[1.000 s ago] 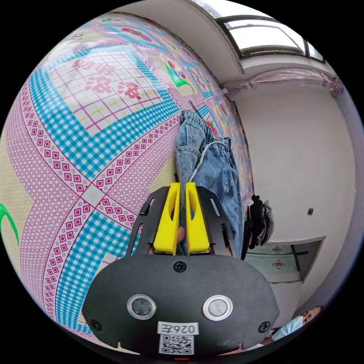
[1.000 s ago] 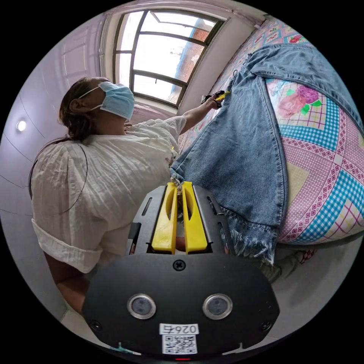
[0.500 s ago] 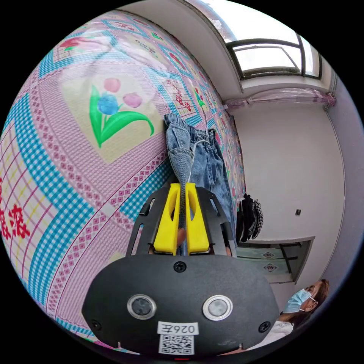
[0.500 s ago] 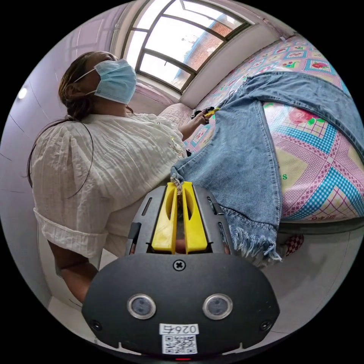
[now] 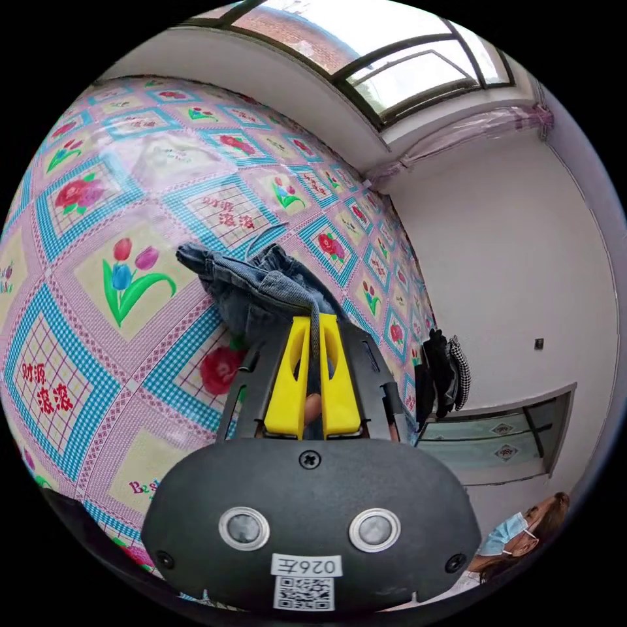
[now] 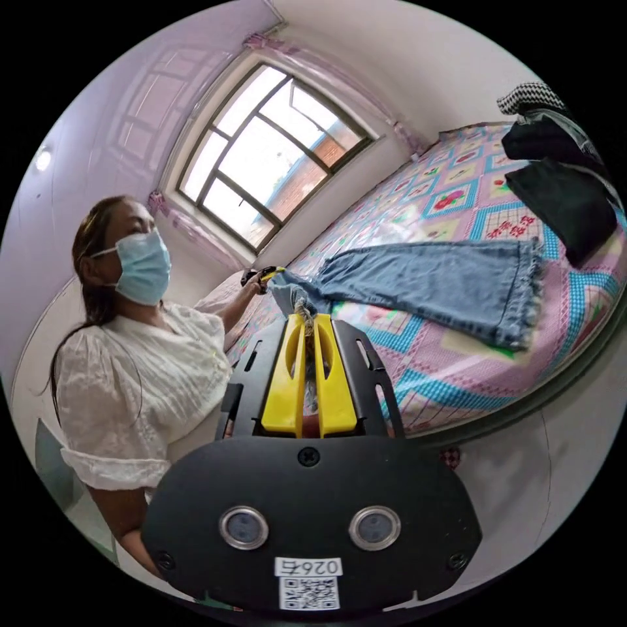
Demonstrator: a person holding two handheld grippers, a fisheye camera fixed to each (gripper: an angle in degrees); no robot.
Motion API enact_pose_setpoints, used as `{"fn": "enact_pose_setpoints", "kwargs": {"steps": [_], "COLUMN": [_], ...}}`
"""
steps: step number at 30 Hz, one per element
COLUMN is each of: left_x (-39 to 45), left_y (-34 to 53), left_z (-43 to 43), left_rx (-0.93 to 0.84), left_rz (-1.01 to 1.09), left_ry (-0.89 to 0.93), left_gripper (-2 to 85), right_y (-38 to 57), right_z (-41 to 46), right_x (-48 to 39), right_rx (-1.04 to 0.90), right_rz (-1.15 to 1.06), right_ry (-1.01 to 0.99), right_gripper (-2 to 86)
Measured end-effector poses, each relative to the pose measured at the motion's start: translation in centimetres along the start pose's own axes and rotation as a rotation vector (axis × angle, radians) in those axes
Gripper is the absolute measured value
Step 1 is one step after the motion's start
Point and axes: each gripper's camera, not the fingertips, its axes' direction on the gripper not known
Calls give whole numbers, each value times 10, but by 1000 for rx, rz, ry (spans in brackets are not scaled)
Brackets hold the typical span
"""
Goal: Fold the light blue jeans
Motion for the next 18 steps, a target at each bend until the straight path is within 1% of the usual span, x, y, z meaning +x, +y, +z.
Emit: {"fn": "enact_pose_setpoints", "kwargs": {"steps": [2,3,4,5,6,7,8,9,11,13,15,16,17,18], "left_x": [56,70,92,111,118,129,137,141,155,163,169,172,174,174], "left_y": [-30,-36,-48,-57,-60,-64,-64,-62,-47,-34,-19,-6,8,16], "left_z": [55,71,106,145,164,205,246,265,318,334,329,319,306,301], "left_rx": [-22,-28,-46,-69,-86,-152,-234,-274,-349,-352,-293,-235,-186,-169], "left_rz": [34,39,48,59,61,52,46,53,121,173,224,259,298,315], "left_ry": [-79,-103,-151,-187,-204,-246,-274,-272,-239,-195,-118,-55,12,38], "left_gripper": [16,18,26,38,46,63,79,82,88,79,57,38,18,16], "right_y": [-32,-52,-62,-78,-91,-96,-102,-101,-93,-83,-66,-62,-54,-47], "right_z": [-1,2,4,11,20,26,38,49,64,75,87,91,97,106], "right_x": [31,56,70,101,139,159,198,231,260,261,241,235,221,204], "right_rx": [9,0,-11,-21,-39,-57,-78,-77,-60,-41,-39,-45,-53,-67], "right_rz": [19,42,51,94,170,201,292,378,476,473,431,420,395,352], "right_ry": [-2,11,17,59,98,90,85,107,113,82,112,125,163,213], "right_gripper": [-14,-14,-13,-12,-10,-9,-3,5,33,51,59,61,62,63]}}
